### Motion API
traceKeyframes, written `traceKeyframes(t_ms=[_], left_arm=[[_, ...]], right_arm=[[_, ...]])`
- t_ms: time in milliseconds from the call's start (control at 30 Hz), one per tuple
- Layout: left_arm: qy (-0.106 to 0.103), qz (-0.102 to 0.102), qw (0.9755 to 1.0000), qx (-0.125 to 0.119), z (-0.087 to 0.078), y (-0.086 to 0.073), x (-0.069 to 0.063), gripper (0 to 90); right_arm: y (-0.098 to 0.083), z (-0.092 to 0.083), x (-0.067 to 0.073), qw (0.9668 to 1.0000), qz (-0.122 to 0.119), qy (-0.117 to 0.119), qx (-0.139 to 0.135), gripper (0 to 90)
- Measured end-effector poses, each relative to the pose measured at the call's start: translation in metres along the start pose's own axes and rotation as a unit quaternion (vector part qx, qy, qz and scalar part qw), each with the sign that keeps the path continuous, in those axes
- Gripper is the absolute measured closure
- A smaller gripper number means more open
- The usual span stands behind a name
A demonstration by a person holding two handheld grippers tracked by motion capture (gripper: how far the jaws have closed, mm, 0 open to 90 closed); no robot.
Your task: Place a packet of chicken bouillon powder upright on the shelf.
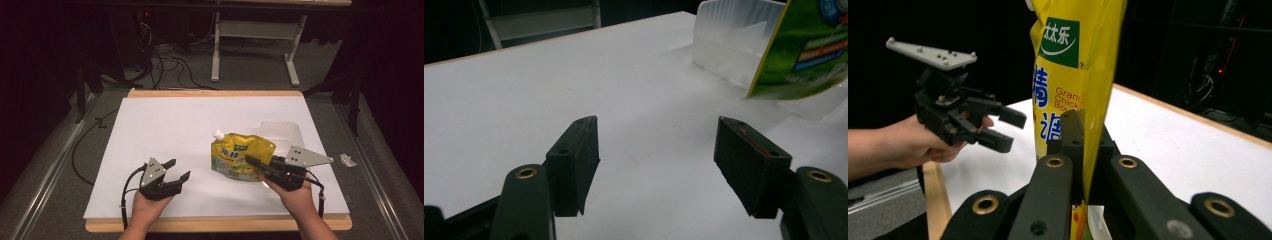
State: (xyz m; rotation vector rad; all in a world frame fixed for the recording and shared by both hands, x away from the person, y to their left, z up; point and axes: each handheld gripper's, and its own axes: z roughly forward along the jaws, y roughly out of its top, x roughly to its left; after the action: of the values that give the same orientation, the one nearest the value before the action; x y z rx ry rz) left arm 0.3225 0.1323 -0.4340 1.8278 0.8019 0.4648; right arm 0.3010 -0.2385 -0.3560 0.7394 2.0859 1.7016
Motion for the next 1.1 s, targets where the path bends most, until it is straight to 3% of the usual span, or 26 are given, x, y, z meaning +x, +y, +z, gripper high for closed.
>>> traceKeyframes(t_ms=[433,1100], left_arm=[[-0.003,0.003,1.0,0.003,0.001,0.0,-0.001,34.8],[-0.008,0.005,0.9999,0.006,0.002,-0.001,-0.001,35.0]], right_arm=[[0.003,-0.036,-0.025,0.9989,0.004,-0.044,-0.013,90.0],[-0.007,-0.075,-0.048,0.9963,0.019,-0.082,-0.015,90.0]])
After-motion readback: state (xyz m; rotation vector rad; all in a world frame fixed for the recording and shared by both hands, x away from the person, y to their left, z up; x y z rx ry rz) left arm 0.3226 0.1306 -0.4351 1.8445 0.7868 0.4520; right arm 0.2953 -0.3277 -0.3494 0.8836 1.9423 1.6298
